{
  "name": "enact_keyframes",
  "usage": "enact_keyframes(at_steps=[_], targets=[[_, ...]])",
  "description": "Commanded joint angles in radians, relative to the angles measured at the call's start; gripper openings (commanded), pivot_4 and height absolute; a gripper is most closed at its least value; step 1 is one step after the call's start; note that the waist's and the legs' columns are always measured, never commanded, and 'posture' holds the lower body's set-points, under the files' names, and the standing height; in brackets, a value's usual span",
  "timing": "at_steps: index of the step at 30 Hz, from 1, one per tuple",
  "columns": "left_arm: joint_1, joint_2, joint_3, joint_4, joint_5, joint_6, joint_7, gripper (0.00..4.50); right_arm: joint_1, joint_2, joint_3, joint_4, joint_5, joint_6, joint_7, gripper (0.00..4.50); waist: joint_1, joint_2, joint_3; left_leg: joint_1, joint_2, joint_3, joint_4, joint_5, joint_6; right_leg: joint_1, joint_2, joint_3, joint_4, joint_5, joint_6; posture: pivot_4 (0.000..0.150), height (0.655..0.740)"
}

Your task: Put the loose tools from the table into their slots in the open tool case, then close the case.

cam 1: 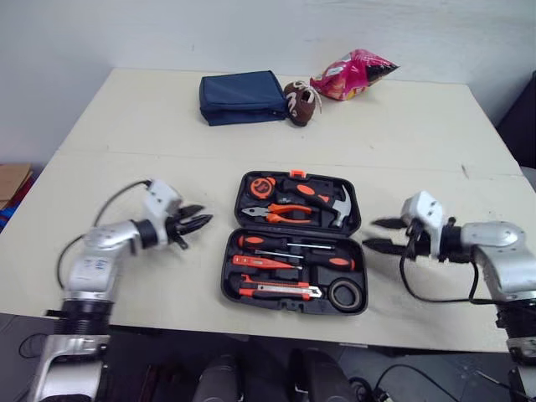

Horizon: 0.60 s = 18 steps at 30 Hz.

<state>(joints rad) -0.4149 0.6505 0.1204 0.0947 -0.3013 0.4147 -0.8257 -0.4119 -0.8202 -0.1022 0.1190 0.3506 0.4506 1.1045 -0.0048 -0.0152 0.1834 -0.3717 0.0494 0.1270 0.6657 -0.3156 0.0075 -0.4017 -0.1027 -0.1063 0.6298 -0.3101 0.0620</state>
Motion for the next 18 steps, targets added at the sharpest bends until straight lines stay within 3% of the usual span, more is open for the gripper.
enact_keyframes(at_steps=[1,3,4,8,13,18], targets=[[-0.024,0.078,0.046,-0.185,-0.130,0.253,-0.022,3.28,-0.053,-0.146,-0.033,-0.224,0.064,0.440,-0.107,4.50,0.001,0.001,0.001,0.000,0.000,-0.001,0.000,0.000,0.000,0.000,-0.001,0.000,0.000,0.000,0.000,0.150,0.7400],[-0.062,0.106,0.039,-0.256,-0.184,0.397,-0.012,4.22,-0.089,-0.193,-0.003,-0.273,0.076,0.618,-0.155,4.50,0.007,0.001,0.001,-0.003,-0.001,-0.001,0.000,0.000,0.001,-0.003,-0.003,0.000,0.001,0.000,0.000,0.150,0.7400],[-0.110,0.098,0.013,-0.248,-0.163,0.506,0.056,4.45,-0.154,-0.166,-0.005,-0.254,0.116,0.758,-0.182,4.50,0.007,0.001,0.000,-0.004,-0.002,-0.003,-0.001,0.000,0.001,-0.004,-0.003,-0.001,0.000,0.000,0.000,0.150,0.7400],[-0.245,0.017,-0.017,-0.216,-0.188,0.751,0.174,4.45,-0.344,-0.108,0.044,-0.144,0.158,1.133,-0.258,4.50,0.003,0.000,0.000,-0.004,-0.003,-0.003,-0.001,0.000,0.001,-0.003,-0.004,-0.001,0.001,0.000,0.000,0.150,0.7400],[-0.344,-0.048,-0.101,-0.076,-0.095,0.723,0.253,4.45,-0.453,-0.033,0.091,-0.050,0.118,1.150,-0.353,4.50,0.001,0.000,0.000,-0.016,-0.003,0.000,0.000,0.004,0.000,-0.016,-0.001,0.000,0.008,0.000,0.000,0.150,0.7400],[-0.418,-0.103,-0.137,0.055,-0.058,0.686,0.277,4.45,-0.488,0.030,0.131,0.060,0.057,1.067,-0.438,4.50,0.003,0.000,0.000,-0.017,-0.003,0.003,0.001,0.006,-0.001,-0.020,0.003,0.002,0.012,0.000,0.000,0.150,0.7400]])
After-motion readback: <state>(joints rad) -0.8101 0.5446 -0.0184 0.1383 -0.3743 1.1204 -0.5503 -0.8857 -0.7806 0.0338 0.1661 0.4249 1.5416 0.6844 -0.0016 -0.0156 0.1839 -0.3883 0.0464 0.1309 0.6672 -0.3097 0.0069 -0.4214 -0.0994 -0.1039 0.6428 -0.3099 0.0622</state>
